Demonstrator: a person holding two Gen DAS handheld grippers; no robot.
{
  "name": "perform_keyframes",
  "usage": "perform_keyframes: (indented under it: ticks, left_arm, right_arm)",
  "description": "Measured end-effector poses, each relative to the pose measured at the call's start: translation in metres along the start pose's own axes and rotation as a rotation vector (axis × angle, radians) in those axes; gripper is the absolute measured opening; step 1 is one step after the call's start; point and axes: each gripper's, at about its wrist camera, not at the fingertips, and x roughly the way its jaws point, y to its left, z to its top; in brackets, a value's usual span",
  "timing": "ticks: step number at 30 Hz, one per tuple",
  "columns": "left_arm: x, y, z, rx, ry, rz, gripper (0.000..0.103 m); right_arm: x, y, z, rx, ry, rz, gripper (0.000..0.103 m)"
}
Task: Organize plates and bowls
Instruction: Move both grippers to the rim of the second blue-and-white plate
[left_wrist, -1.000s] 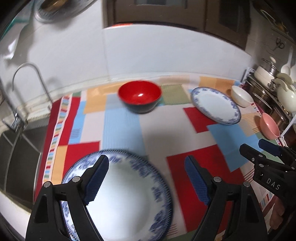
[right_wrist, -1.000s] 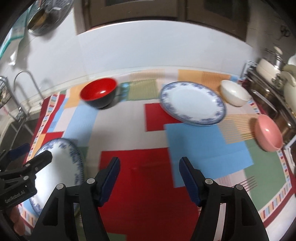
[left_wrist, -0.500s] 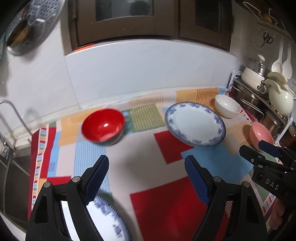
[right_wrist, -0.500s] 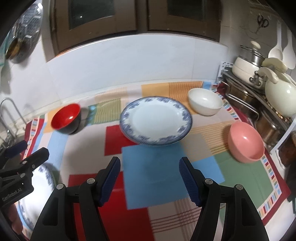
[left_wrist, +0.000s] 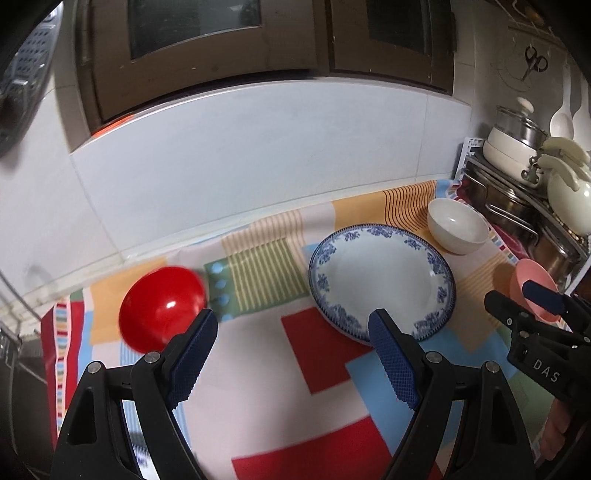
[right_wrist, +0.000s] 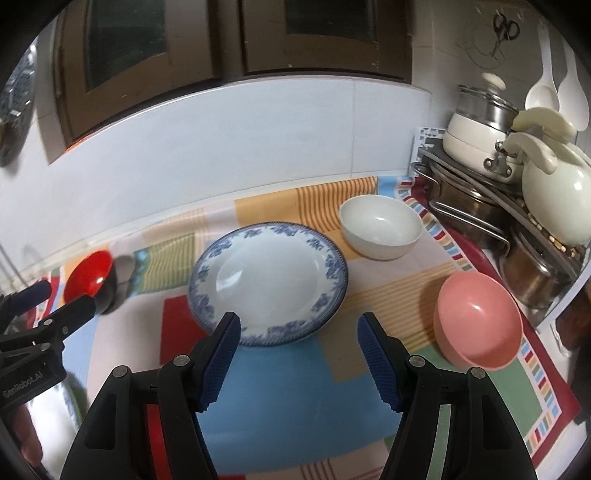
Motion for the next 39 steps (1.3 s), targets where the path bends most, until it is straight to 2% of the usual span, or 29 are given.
perform_keyframes:
  ticks: [11,26,33,39]
  left_arm:
    - [0.072,-0.016,0.028,0.036,0.043,0.009,0.084]
    - [0.164,-0.023,0.037,0.021,0.154,-0.004,0.083]
    - [0.191,-0.026,0.034,0.005,0.196,-0.019,0.079]
    - [0.206,-0.027,0.032,-0.020,0.236,-0.068,0.072]
  right_arm:
    - [0.058,-0.024,0.022,0.030,0.039,-0.027,0.067]
    - [0.140,-0.038,0.037,0.076,0.105,-0.062,0.067]
    - [0.161,-0.038,0.035,0.078,0.133,-0.066,0.066]
    - [0.170,-0.036,0.035,0.083,0.146,-0.058,0.063]
